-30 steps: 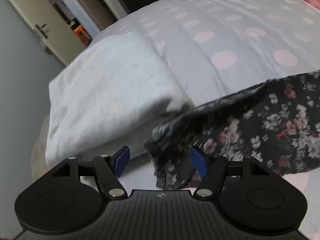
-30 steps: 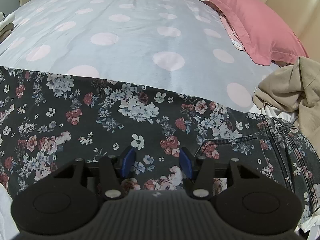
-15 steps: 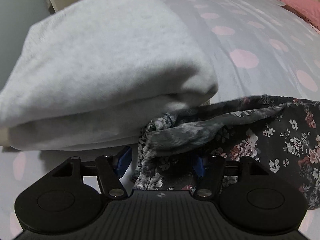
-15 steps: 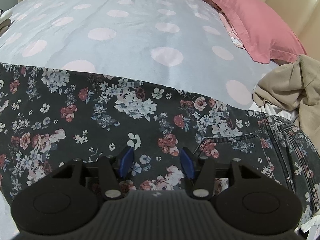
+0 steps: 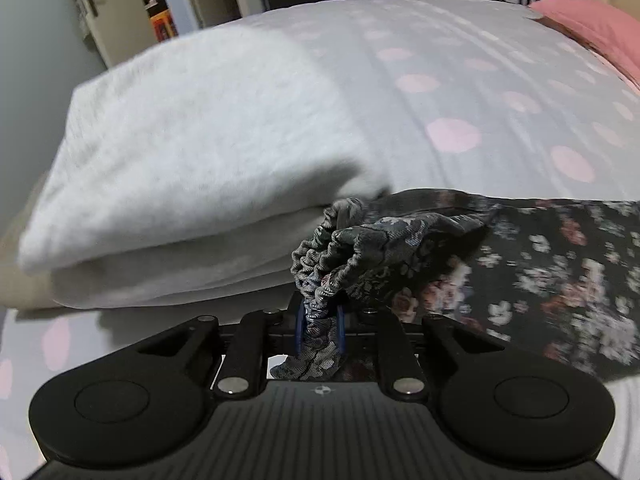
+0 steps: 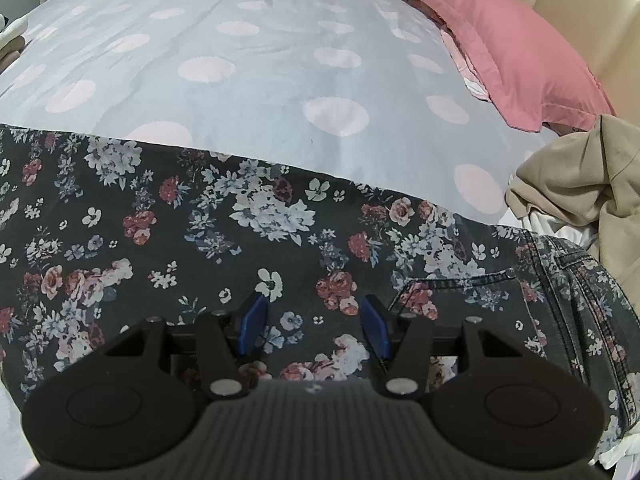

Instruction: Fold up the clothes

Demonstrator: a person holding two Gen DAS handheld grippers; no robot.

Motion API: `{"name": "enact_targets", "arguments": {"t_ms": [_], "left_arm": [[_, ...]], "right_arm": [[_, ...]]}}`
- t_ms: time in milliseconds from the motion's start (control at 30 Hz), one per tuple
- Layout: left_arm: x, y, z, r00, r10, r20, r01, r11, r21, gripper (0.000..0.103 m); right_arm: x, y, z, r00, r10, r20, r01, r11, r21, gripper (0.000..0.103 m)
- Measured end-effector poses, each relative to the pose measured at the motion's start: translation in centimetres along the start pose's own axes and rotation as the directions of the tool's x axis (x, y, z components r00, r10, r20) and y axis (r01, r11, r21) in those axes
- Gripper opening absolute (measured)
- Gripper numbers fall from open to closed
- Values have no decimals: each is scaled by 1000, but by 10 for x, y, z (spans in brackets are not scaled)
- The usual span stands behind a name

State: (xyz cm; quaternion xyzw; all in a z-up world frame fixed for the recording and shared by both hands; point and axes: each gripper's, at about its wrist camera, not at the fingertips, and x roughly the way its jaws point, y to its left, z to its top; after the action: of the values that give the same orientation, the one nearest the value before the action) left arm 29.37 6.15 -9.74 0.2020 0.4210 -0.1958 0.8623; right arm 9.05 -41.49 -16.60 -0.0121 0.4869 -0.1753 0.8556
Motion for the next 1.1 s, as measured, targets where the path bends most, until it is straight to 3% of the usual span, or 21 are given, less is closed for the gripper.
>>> {"name": "enact_targets", "arguments": {"t_ms": [333,567,833,1100], "left_arm": [[-82,-69,35,1000,-22,0,21,986,166,11],[-129,-135,60,989,-142,-48,149,963,225,11],[-137,-213,93,943,-306,-131,327,923,201,11],[-109,-292,84,930,-323,-177,362,890,278,11]], "right_arm": [[-27,0,4,997,42,67,-42,999,5,57],[-45,2,4,985,156,69,-156,988,5,57],[-52,2,0,973,229,31,-230,973,33,57],[-48,10,-5,940,341,-23,-339,939,60,56]]}}
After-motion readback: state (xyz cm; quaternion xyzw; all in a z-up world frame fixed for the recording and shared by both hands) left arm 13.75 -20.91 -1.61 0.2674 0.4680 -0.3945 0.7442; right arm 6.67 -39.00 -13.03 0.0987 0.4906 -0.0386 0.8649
